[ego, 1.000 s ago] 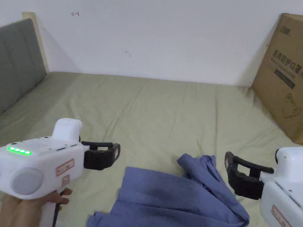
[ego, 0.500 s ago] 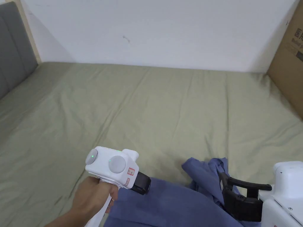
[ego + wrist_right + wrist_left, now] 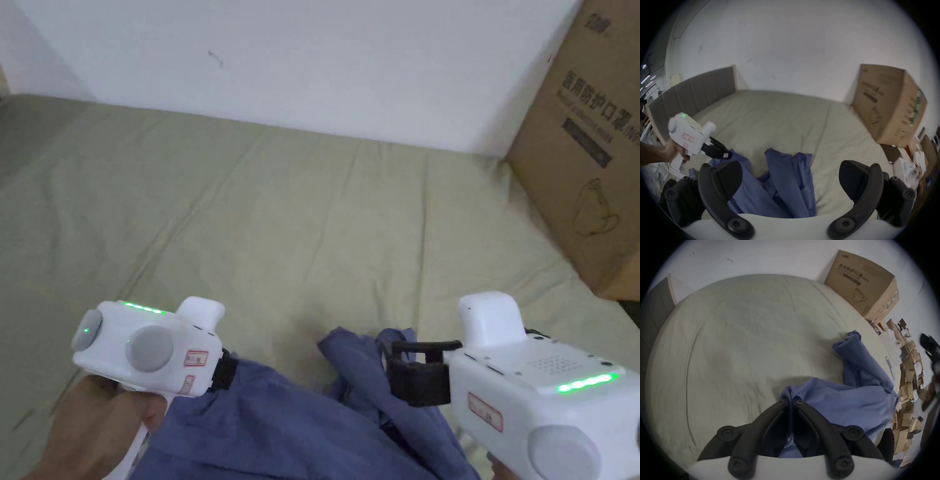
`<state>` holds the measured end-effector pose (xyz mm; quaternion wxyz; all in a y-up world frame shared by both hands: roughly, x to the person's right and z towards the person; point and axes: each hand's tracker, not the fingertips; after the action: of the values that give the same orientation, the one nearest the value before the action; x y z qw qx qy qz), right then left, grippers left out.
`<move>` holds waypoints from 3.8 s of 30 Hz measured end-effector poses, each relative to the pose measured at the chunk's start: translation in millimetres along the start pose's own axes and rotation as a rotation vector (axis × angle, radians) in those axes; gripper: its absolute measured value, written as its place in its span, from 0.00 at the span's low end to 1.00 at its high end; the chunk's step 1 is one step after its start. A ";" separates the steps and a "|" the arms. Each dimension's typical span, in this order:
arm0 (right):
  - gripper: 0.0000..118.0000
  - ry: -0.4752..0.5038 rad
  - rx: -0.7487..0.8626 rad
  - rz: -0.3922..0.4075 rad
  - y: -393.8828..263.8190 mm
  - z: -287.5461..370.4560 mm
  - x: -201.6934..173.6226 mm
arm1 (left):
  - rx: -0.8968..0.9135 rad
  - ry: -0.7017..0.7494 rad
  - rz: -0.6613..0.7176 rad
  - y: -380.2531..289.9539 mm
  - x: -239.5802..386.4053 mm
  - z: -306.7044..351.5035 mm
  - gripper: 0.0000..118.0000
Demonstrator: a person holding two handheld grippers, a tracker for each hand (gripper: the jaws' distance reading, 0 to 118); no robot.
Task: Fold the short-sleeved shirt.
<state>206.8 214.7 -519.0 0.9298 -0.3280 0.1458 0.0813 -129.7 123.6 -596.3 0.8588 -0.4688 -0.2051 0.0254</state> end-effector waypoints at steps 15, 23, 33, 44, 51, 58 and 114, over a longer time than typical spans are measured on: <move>0.03 0.085 -0.532 0.325 30.7 -190.0 -43.9 | 0.132 -0.052 0.068 -46.8 -27.9 81.1 0.03; 0.03 0.034 -0.388 0.081 59.7 -135.1 -9.4 | 0.215 -0.047 0.123 -47.0 -42.1 116.8 0.03; 0.03 -0.073 -0.057 -0.098 82.6 22.6 25.0 | 0.437 0.013 0.132 -32.1 -51.0 227.9 0.03; 0.03 -0.110 0.261 -0.141 102.8 172.1 16.9 | 0.666 0.043 0.171 -20.2 -47.6 346.7 0.03; 0.03 -0.128 0.306 -0.093 131.9 192.9 16.3 | 0.682 0.087 0.128 11.1 -46.4 373.0 0.03; 0.03 -0.200 0.252 -0.046 170.9 139.2 32.7 | 0.630 0.135 0.101 75.1 -65.2 344.3 0.03; 0.03 -0.183 0.032 -0.198 -94.7 35.1 -11.0 | 0.337 -0.047 0.070 -124.9 -151.8 156.4 0.03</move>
<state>227.4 163.3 -433.8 0.9478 -0.3172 0.0287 0.0164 -346.0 142.2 -469.8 0.9187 -0.3245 -0.2015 0.1004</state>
